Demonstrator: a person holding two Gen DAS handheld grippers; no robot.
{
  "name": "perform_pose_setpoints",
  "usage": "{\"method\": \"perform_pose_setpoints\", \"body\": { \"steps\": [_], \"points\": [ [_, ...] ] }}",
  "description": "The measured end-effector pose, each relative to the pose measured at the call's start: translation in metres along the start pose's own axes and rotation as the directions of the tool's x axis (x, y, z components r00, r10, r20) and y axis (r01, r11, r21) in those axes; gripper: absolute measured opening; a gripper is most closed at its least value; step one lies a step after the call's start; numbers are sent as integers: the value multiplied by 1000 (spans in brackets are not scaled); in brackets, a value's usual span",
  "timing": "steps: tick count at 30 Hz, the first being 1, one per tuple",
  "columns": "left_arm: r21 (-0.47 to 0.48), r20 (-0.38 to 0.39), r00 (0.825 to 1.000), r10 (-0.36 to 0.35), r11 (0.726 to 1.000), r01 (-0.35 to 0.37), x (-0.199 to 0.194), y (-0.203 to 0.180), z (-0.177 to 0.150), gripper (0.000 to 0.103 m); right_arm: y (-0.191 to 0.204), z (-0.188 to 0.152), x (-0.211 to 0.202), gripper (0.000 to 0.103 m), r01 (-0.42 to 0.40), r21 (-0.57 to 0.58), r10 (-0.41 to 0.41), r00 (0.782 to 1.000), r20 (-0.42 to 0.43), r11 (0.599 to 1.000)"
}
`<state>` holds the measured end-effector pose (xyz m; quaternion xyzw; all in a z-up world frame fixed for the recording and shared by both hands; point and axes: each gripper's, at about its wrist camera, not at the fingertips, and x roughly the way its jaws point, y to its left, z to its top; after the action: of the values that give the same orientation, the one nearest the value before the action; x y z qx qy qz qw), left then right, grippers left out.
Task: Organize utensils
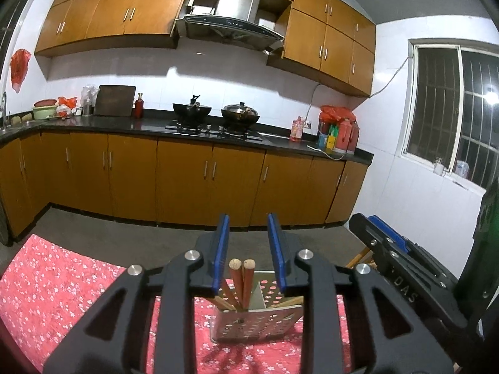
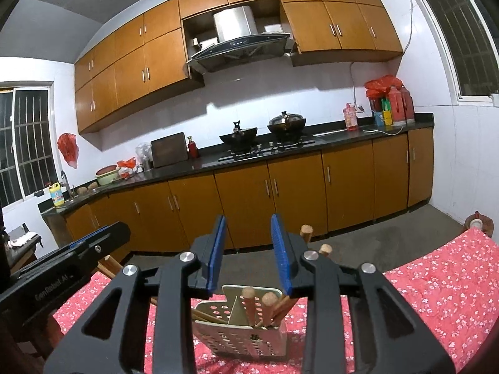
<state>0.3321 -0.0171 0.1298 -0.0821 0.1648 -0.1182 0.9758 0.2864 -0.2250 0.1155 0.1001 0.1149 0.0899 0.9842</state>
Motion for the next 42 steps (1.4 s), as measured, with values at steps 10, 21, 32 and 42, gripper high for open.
{"method": "perform_pose_setpoints", "body": {
  "steps": [10, 21, 32, 42],
  "points": [
    [-16, 55, 998, 19, 1000, -18, -43, 10, 13, 32, -8, 16, -50, 47, 0, 9, -1, 998, 62, 1000],
    [5, 94, 991, 97, 995, -98, -144, 28, -12, 55, -9, -3, -133, 71, 0, 3, 0, 997, 79, 1000],
    [29, 114, 979, 169, 985, -173, -236, 24, -80, 97, 6, -55, -202, 101, -15, -38, 18, 998, 58, 999],
    [64, 99, 961, 257, 962, -264, -277, 11, -140, 99, 18, -116, -233, 101, 37, -85, -39, 999, -26, 996]
  ]
}}
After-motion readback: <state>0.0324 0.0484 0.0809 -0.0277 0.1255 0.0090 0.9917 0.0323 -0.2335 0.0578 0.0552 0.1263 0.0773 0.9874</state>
